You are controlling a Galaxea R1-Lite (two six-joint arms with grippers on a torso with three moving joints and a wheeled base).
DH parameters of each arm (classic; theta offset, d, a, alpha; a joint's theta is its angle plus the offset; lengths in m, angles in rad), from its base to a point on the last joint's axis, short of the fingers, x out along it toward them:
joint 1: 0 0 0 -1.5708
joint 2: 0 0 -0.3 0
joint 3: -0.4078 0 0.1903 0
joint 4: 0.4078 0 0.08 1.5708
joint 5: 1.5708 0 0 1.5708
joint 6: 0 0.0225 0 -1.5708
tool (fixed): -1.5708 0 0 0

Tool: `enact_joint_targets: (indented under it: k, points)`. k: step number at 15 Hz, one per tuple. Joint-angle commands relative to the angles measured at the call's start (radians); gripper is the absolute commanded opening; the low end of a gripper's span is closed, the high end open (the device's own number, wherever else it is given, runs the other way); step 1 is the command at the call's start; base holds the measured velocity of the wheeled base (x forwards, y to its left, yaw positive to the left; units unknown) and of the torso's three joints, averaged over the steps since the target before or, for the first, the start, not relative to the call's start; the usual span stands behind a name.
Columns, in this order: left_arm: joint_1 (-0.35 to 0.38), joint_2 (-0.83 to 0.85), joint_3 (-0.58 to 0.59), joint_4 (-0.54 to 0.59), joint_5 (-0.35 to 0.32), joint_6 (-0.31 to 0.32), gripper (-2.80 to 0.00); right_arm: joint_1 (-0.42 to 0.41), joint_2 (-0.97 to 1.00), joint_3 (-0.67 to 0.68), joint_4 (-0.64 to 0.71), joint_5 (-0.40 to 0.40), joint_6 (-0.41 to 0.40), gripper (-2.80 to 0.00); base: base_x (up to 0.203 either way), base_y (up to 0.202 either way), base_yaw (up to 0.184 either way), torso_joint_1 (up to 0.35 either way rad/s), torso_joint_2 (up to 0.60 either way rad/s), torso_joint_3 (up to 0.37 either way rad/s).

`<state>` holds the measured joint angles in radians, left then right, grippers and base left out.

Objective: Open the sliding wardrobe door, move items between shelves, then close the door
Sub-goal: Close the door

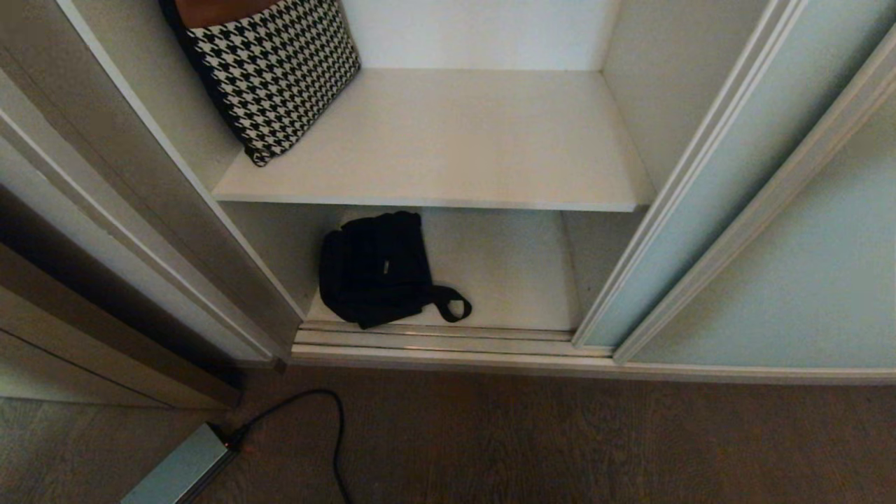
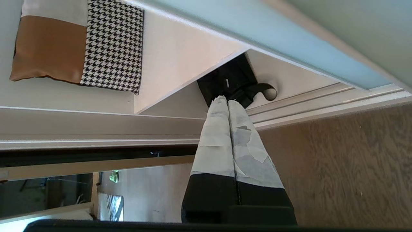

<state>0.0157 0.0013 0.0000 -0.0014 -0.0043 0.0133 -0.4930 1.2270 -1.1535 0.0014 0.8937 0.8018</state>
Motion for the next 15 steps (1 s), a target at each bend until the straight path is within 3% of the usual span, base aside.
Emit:
enact_joint_targets:
  k: [1, 8, 15]
  points:
    - [0.000, 0.000, 0.000, -0.002, 0.000, 0.000, -2.80, -0.004, 0.052, -0.005, -0.029, 0.008, 0.005, -2.80, 0.000, 0.000, 0.000, 0.000, 0.00, 0.000]
    - [0.000, 0.000, 0.000, 0.000, 0.000, -0.001, -2.80, -0.003, 0.160, -0.002, -0.175, 0.019, 0.077, -2.80, 0.000, 0.000, 0.000, 0.000, 0.00, 0.000]
    - [0.000, 0.000, 0.000, 0.000, 0.000, 0.000, -2.80, 0.003, 0.247, -0.014, -0.250, 0.018, 0.079, -2.80, 0.000, 0.000, 0.000, 0.000, 0.00, 0.000]
